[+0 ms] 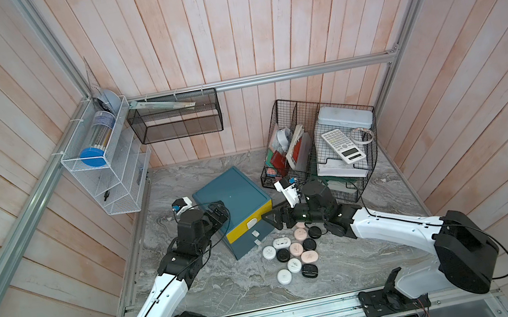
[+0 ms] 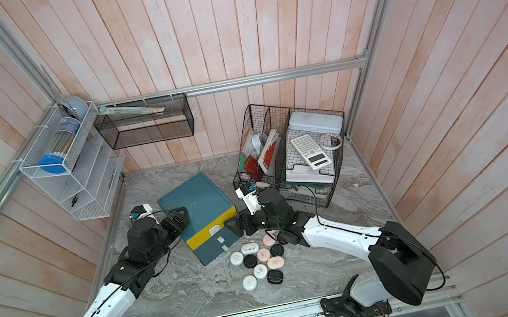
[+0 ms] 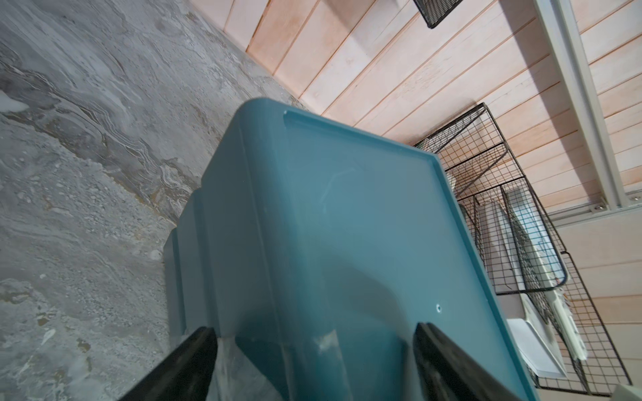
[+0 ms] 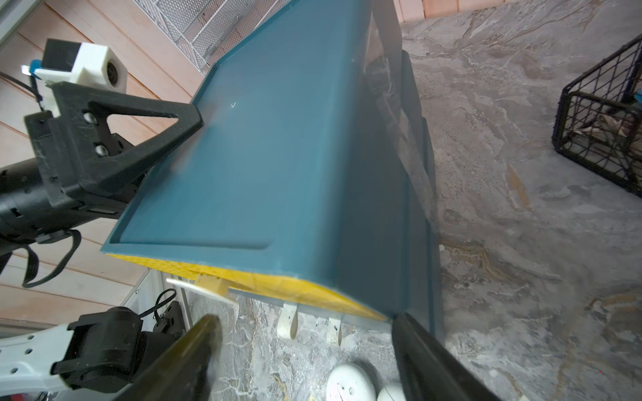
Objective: Put the bluetooth earphones in the drawer according to color
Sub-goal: Move the storage box to the center of the board.
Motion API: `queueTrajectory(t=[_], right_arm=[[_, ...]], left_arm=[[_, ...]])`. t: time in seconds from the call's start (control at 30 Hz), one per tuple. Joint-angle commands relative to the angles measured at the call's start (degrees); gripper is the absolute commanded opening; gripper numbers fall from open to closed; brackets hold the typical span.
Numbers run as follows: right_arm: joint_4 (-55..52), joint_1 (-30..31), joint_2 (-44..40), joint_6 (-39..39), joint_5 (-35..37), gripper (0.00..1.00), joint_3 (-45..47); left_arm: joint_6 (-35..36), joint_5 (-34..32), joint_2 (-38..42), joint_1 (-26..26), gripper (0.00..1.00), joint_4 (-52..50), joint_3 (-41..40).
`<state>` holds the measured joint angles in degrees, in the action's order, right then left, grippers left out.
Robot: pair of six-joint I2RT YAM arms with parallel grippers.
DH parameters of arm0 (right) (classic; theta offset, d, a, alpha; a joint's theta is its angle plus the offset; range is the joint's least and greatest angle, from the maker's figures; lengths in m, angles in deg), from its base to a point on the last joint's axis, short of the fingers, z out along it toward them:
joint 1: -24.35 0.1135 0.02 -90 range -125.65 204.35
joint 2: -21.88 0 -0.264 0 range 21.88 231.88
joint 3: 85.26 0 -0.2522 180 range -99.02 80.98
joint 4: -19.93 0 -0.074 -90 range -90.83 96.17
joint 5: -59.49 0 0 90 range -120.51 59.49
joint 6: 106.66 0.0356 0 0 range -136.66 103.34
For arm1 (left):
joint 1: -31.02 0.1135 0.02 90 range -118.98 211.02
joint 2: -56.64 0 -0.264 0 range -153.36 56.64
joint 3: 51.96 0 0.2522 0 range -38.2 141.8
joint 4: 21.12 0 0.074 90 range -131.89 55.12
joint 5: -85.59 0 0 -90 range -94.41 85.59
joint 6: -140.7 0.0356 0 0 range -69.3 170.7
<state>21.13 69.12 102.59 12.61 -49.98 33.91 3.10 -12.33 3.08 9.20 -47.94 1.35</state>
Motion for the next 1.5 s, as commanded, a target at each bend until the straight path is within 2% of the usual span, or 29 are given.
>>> queueTrajectory(t=[0.0,0.1,0.23,0.33,0.4,0.6,0.67,0.87,1.07,1.47], right_arm=[[1.2,1.3,1.8,2.0,-0.2,0.81,-2.8],[-0.4,1.3,3.5,2.2,0.4,0.78,-5.3],[-5.1,1.2,4.1,1.3,6.1,0.79,-7.8],[-7.9,1.0,3.7,0.0,9.8,0.80,-8.5],[-9.2,0.8,3.1,-0.9,10.4,0.81,-8.5],[-10.4,0.4,-1.1,-2.4,6.3,0.89,-6.2],[-9.6,0.6,-2.2,-1.4,3.7,0.97,-5.0],[-4.7,1.4,-1.6,3.4,-2.3,0.98,-3.7],[-2.8,2.3,2.8,6.9,-2.3,0.90,-7.6],[-3.6,2.4,9.5,8.5,-4.1,0.76,-14.4]], left_arm=[[1.8,-1.8,-1.8,-0.1,0.92,0.1,1.3],[1.5,-0.8,-3.0,-0.1,0.88,2.3,1.1],[1.4,-1.1,-5.0,0.1,0.88,3.9,1.5],[1.9,-1.0,-6.1,1.9,0.88,3.8,2.2],[2.0,1.2,-6.5,4.1,0.88,3.0,2.7],[2.2,3.4,-2.5,6.8,0.92,0.2,1.5],[2.3,3.7,-1.1,7.0,0.95,-1.1,1.0],[2.4,7.2,-0.4,7.1,0.98,-2.7,0.9],[2.7,11.0,-4.3,7.1,0.98,-0.5,0.8],[3.5,11.3,-7.1,7.0,0.93,0.7,0.4]])
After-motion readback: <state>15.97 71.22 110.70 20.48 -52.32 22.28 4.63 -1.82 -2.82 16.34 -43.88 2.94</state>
